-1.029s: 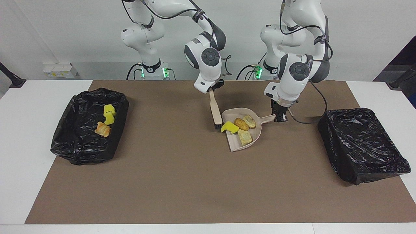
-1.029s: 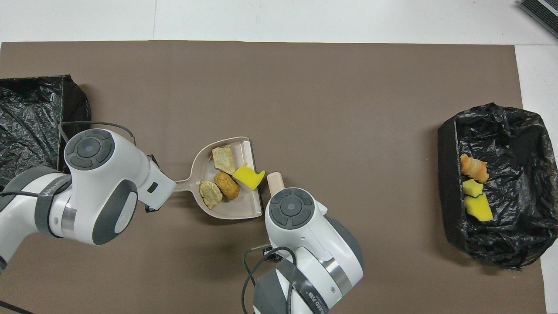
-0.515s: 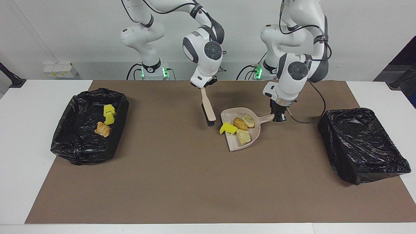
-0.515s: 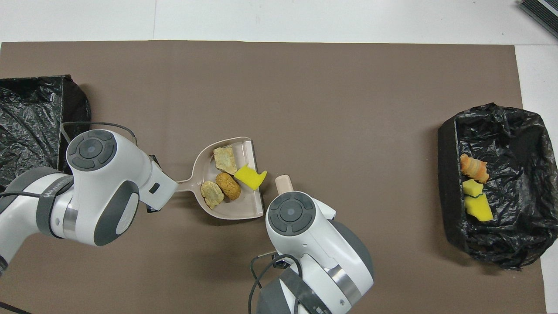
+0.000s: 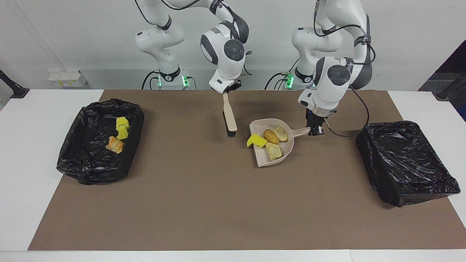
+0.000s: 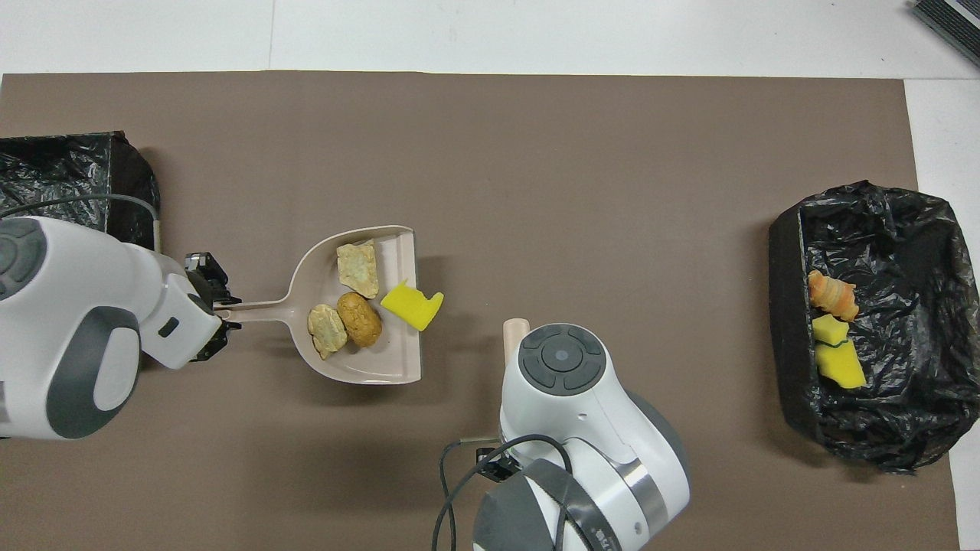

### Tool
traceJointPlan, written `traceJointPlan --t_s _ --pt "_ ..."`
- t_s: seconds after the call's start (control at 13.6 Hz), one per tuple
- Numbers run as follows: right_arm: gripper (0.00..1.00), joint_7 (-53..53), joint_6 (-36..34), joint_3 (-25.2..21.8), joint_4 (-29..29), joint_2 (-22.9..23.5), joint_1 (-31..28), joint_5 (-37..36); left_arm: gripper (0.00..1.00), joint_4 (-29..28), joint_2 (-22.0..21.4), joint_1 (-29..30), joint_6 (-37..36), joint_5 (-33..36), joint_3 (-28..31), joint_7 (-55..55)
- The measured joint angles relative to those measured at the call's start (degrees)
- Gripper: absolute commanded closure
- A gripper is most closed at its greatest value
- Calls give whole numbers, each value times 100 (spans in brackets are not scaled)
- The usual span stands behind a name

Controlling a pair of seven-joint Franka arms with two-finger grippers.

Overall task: Sweep and dump trash in bin
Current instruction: 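Dump the dustpan into the bin with the left gripper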

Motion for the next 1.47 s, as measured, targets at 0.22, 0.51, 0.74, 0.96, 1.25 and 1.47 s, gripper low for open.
traceJointPlan --t_s 0.22,0.51,0.74,0.96,1.25,1.47 --pt "100 150 686 15 -267 -9 124 377 100 2 -144 507 -130 -449 12 673" --pt "100 483 1109 32 -384 72 604 461 100 13 -234 789 -253 -783 21 916" --pt "100 487 1133 36 -541 141 888 463 100 208 -394 1142 -704 -1347 30 1255" --pt "100 451 1347 10 -825 142 885 463 100 329 -512 1578 -1137 -1724 42 1635" --pt "75 447 1571 3 -995 140 883 463 100 577 -523 1852 -1249 -1993 104 1823" --pt "35 323 1723 3 -1068 141 883 462 100 1186 -279 2047 -1593 -1976 128 1842"
